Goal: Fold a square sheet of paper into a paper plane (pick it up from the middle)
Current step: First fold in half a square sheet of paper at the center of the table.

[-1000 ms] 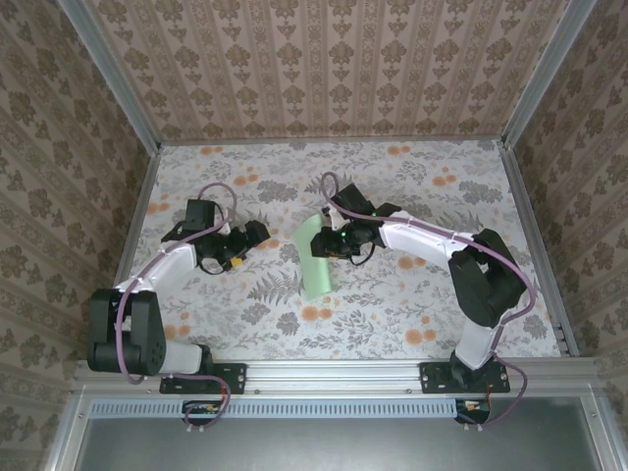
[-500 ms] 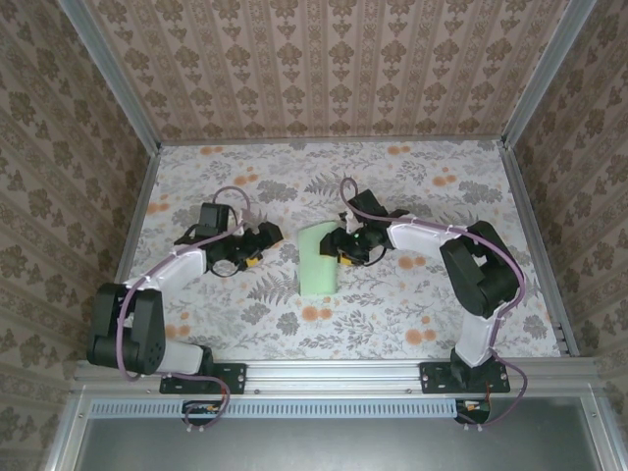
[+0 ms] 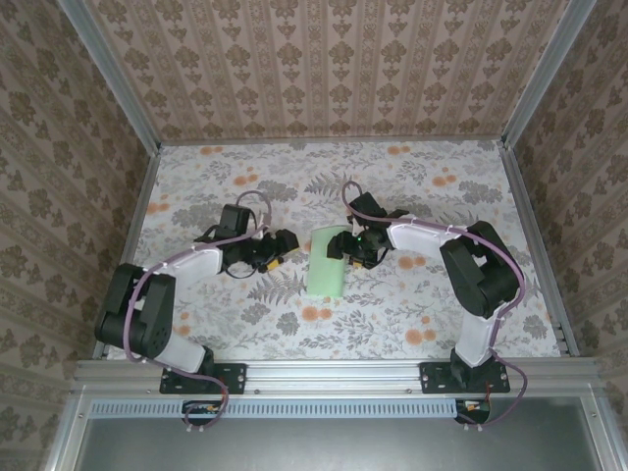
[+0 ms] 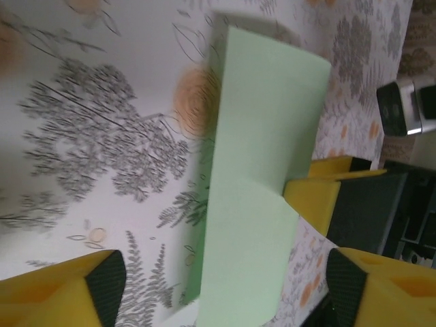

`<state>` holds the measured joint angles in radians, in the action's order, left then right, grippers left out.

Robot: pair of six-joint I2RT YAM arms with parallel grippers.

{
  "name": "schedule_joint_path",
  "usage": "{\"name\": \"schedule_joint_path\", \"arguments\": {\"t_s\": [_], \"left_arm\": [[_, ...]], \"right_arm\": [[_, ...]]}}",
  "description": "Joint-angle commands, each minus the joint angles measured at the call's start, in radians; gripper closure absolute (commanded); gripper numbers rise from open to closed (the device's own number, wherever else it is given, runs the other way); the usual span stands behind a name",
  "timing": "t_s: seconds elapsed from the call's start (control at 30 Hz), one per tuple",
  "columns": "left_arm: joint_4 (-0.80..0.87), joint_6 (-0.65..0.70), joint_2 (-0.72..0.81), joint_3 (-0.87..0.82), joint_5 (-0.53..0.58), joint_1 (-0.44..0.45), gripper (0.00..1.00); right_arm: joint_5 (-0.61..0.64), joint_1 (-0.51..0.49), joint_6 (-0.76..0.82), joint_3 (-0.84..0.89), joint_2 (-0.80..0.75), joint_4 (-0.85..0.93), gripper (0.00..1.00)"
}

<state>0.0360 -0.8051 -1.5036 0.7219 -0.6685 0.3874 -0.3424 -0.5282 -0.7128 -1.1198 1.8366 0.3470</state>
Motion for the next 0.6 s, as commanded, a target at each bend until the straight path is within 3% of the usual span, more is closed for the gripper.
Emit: {"name": "schedule_joint_path", "arguments": {"t_s": [0.0, 0.3, 0.57], "left_arm": [[-0.087, -0.016, -0.03, -0.001, -0.061, 0.033, 0.25], [-0.208, -0.001, -0.136, 0.013, -0.11, 0.062, 0.31], [-0.371, -0.061, -0.178, 0.002, -0.184, 0.063, 0.59]], "right_arm": [[0.031, -0.003, -0.025, 0.015, -0.051, 0.002, 0.34], [-0.017, -0.002, -0.052, 0.065, -0.107, -0.071, 0.34], [-0.014, -0.001, -0.056, 0.072, -0.114, -0.065, 0.34]]}}
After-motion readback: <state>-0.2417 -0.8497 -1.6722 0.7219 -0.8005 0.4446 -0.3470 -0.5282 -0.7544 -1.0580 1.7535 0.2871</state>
